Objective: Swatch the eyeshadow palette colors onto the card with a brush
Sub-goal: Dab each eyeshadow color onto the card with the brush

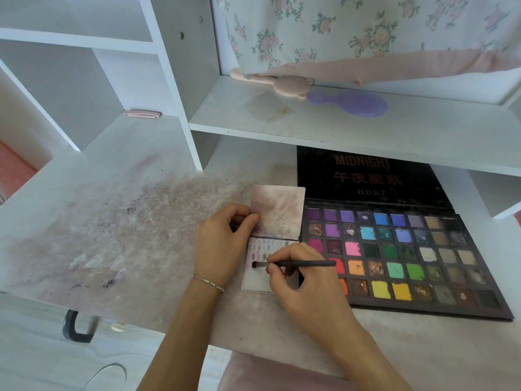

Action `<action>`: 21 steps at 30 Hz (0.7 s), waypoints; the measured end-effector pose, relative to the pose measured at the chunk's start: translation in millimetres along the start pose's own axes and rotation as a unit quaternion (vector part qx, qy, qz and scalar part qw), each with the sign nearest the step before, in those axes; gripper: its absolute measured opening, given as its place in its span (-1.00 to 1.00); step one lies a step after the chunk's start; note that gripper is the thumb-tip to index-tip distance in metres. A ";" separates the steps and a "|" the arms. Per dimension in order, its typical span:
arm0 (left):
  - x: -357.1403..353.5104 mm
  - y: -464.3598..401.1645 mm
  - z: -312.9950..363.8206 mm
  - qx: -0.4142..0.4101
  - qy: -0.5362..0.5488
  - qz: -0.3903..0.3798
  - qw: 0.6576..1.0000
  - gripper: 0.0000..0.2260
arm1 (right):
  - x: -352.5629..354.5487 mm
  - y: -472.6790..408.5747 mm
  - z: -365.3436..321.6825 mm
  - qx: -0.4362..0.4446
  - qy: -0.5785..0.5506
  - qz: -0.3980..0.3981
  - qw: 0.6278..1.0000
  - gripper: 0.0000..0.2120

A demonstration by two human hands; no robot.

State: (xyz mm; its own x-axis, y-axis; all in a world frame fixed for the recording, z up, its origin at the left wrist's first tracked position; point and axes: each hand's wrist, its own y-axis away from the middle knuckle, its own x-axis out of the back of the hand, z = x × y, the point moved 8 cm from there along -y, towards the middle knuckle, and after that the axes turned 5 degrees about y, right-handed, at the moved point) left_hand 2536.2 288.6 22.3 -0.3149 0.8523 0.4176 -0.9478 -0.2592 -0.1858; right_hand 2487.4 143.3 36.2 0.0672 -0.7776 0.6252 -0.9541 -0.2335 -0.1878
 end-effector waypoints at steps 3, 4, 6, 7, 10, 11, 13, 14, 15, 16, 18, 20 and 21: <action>0.1 0.2 0.2 0.000 0.000 0.000 1.000 -0.90 | -0.4 0.6 -0.6 0.005 0.001 -0.005 1.000 -0.95; 0.2 0.1 0.2 0.001 0.000 0.000 1.000 -0.89 | -0.7 0.4 -0.2 0.004 0.001 -0.006 1.000 -0.95; 0.1 0.0 0.3 0.001 0.000 0.000 1.000 -0.87 | -0.5 -0.2 0.8 0.002 0.005 -0.002 1.000 -0.93; -0.1 0.0 0.5 0.000 0.000 0.000 1.000 -0.87 | -0.4 -0.6 0.9 0.002 0.008 0.000 1.000 -0.93; -0.3 0.4 1.2 0.001 0.004 -0.001 1.000 -0.86 | -1.1 0.1 0.1 0.003 0.009 -0.006 1.000 -0.96; 0.0 0.6 1.6 0.001 0.004 -0.001 1.000 -0.84 | -1.3 0.5 -0.2 0.005 0.008 -0.009 1.000 -0.96; 0.2 0.6 2.2 -0.001 0.003 0.000 1.000 -0.81 | -1.8 0.8 0.0 0.006 0.007 -0.012 1.000 -0.95; 0.2 0.6 2.5 -0.001 0.002 0.000 1.000 -0.81 | -1.8 0.4 0.7 0.004 0.007 -0.011 1.000 -0.94; 0.1 0.5 2.7 -0.001 0.001 0.000 1.000 -0.81 | -1.6 0.1 1.3 0.001 0.008 -0.009 1.000 -0.93; 0.0 0.6 3.0 -0.001 0.000 0.000 1.000 -0.81 | -1.4 -0.2 1.7 -0.001 0.009 -0.007 1.000 -0.92; 0.1 0.9 3.4 -0.002 0.002 0.000 1.000 -0.81 | -1.6 -0.2 1.4 -0.001 0.008 -0.009 1.000 -0.92; 0.4 1.0 3.6 -0.001 0.002 0.000 1.000 -0.81 | -2.3 0.6 0.6 0.005 0.009 -0.016 1.000 -0.93; 0.7 1.0 3.4 0.000 0.000 0.001 1.000 -0.82 | -2.6 0.9 0.4 0.007 0.010 -0.018 1.000 -0.94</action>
State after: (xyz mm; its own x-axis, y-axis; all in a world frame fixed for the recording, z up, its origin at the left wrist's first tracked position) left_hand 2534.9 287.4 25.5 -0.3168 0.8522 0.4164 -0.9472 -0.2610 -0.1865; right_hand 2486.4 144.9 34.0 0.0961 -0.7565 0.6469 -0.9469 -0.2698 -0.1749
